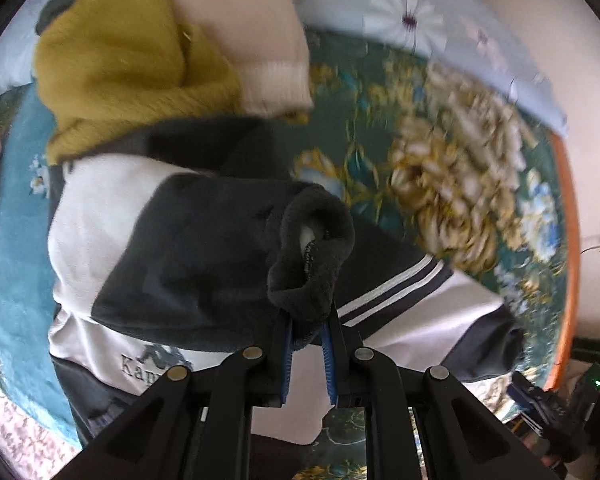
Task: Fold clothes
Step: 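Fold the sleeve held by the left gripper across the sweatshirt front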
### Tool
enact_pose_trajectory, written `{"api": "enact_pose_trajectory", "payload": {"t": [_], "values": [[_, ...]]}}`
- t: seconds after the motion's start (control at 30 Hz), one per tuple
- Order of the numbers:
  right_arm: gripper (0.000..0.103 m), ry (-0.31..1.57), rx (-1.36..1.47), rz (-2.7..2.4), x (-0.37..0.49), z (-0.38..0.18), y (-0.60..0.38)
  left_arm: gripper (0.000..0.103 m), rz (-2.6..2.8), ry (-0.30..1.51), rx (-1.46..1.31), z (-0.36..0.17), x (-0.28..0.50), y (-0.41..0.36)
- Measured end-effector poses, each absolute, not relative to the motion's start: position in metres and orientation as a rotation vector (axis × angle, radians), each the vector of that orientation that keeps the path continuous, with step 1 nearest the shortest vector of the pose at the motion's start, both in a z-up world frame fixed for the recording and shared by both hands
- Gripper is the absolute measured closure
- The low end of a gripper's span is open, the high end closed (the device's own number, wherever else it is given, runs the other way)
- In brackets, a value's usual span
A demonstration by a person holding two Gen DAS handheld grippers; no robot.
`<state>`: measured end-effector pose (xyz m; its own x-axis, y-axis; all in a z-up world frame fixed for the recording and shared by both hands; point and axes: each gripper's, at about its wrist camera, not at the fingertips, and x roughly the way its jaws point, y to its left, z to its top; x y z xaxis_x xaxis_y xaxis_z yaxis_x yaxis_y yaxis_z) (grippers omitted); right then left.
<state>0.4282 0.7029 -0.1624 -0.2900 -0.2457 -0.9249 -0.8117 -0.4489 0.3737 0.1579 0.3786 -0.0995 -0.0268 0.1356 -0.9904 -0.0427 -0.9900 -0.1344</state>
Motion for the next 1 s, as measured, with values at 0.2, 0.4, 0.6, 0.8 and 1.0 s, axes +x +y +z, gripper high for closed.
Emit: {"api": "enact_pose_trajectory", "payload": {"t": [0.2,0.4,0.6,0.8,1.0], "values": [[0.038,1.411,-1.394,1.663,0.459,-0.191,0.743,0.068,1.994,-0.004,-2.224,-0.131,0.168,0.414],[0.038,1.521,-1.243,1.607,0.47,-0.21,0.769,0.053,1.998,-0.02,-2.184,-0.097,0.172,0.407],[0.039,1.451,-1.314,1.586,0.453,-0.224,0.77,0.051,2.178,-0.168,-2.169,-0.042,0.169,0.324],[0.084,1.455,-1.281,1.633,0.439,-0.2,0.769,0.05,2.364,-0.583,-2.213,-0.004,0.189,0.2],[0.085,1.476,-1.08,1.983,0.403,-0.095,0.731,0.05,2.456,-0.929,-2.096,0.021,0.223,0.107]]}}
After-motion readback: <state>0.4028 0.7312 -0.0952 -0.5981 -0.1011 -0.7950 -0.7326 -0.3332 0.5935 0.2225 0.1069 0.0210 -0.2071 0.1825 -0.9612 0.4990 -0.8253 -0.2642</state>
